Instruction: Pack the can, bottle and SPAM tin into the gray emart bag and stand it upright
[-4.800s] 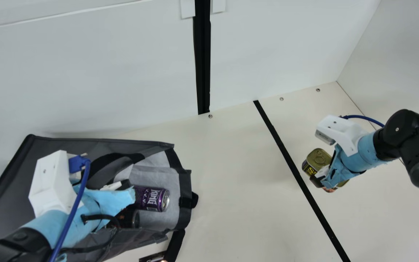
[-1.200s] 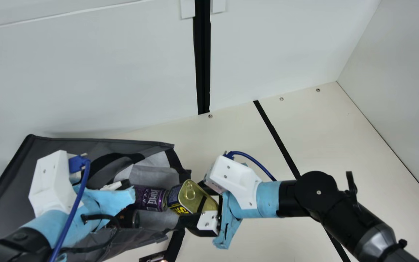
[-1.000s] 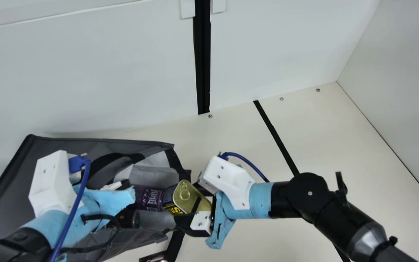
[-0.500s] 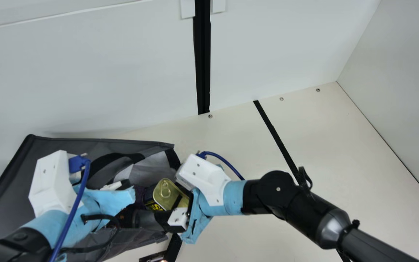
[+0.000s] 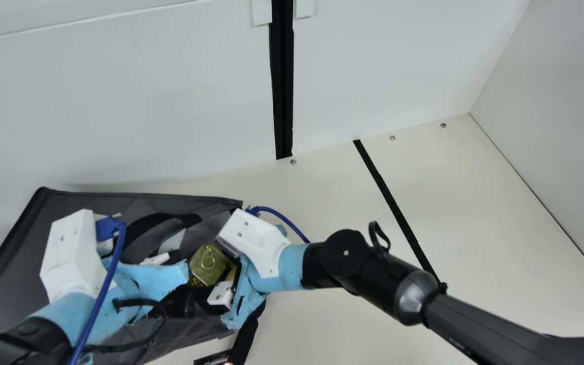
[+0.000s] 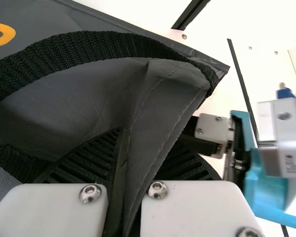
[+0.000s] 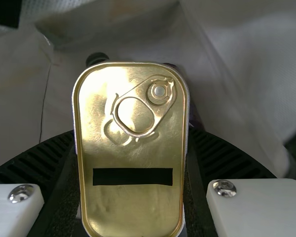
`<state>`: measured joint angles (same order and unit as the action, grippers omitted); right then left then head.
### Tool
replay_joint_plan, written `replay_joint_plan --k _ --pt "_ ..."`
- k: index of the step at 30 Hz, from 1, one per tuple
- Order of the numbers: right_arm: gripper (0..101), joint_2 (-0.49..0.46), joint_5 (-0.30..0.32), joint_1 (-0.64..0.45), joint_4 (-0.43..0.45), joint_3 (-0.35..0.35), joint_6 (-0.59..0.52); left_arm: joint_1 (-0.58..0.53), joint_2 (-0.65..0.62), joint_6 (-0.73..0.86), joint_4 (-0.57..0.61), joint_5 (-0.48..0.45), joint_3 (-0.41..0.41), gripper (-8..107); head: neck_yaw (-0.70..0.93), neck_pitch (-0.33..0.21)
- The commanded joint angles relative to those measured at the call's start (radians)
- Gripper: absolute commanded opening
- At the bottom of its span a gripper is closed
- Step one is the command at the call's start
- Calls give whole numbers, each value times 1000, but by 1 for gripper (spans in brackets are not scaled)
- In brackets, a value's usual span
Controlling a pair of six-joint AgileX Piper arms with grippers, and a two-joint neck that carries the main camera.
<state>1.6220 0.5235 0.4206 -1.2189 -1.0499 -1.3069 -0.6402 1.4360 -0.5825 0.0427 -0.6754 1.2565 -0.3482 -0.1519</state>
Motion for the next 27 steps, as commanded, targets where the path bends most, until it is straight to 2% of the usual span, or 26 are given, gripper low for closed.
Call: replay_joint_plan --k 1,15,27 --pt "0 16 -5 5 -3 -15 5 0 0 0 0 0 0 -8 -1 -23" --pt "0 111 -49 55 -9 -114 42 0 0 0 0 0 0 -8 -1 -23" --pt "40 139 -83 75 -7 -151 82 0 0 0 0 0 0 -8 -1 -23"
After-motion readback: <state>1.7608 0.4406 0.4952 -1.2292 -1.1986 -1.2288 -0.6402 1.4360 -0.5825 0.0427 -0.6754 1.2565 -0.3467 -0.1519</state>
